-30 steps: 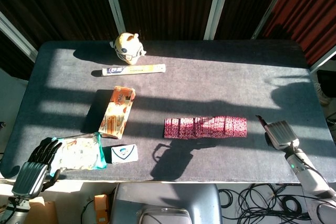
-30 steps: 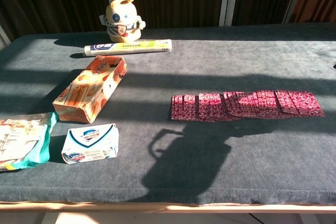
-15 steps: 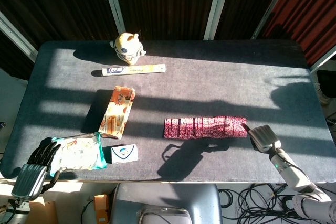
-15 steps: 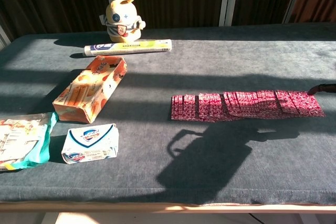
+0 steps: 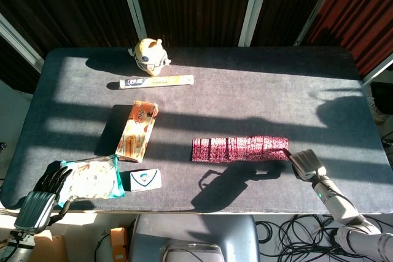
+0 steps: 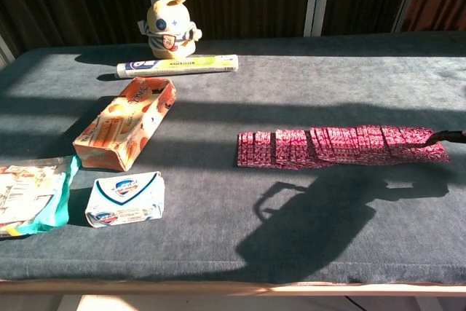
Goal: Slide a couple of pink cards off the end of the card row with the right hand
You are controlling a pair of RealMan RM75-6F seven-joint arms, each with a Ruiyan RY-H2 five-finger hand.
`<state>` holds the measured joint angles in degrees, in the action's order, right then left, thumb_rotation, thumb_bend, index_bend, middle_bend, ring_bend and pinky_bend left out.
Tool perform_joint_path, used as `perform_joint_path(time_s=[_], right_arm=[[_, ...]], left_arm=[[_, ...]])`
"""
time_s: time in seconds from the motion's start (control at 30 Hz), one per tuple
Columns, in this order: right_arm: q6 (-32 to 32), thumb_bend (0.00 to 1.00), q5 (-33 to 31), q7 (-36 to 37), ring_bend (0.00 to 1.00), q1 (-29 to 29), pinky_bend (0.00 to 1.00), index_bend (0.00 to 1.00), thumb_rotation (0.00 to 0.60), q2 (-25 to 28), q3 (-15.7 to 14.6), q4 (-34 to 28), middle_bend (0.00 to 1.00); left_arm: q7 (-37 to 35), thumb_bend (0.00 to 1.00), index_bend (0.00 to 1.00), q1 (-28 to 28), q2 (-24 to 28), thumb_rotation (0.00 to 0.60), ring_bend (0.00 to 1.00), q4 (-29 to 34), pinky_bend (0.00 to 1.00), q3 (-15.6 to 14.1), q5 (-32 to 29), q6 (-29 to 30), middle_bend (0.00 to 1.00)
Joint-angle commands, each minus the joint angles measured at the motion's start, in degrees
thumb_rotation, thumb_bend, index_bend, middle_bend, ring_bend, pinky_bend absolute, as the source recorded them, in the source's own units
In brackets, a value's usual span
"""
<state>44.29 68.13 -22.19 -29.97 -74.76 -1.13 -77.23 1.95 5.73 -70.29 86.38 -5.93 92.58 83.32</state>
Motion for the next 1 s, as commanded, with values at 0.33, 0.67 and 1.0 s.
perform_joint_path(time_s=[0.33, 0.67, 1.0], right_arm=[[1.11, 0.77, -0.39, 0.39, 0.96, 1.56, 0.96, 0.17, 0.6, 0.69, -1.52, 1.46, 0.96], [2.46, 0.78, 0.87, 1.58, 0.96, 4.87, 0.97, 0.22, 0.6, 2.56, -4.55, 2.96, 0.96], [7.38, 0.78, 4.03, 4.0, 0.96, 7.59, 0.96, 0.24, 0.6, 5.97, -5.27, 0.3, 0.96]], left_arm=[[0.32, 0.43, 0.0, -0.58, 0.06, 0.6, 0.06, 0.15, 0.11, -0.07, 0.15, -0.12, 0.06], [1.14, 0.43, 0.0, -0.64, 0.35, 0.6, 0.06, 0.57, 0.11, 0.16, -0.36, -1.02, 0.06], [1.27, 0.43, 0.0, -0.5, 0.63, 0.6, 0.06, 0.88, 0.11, 0.27, -0.43, -1.62, 0.06]])
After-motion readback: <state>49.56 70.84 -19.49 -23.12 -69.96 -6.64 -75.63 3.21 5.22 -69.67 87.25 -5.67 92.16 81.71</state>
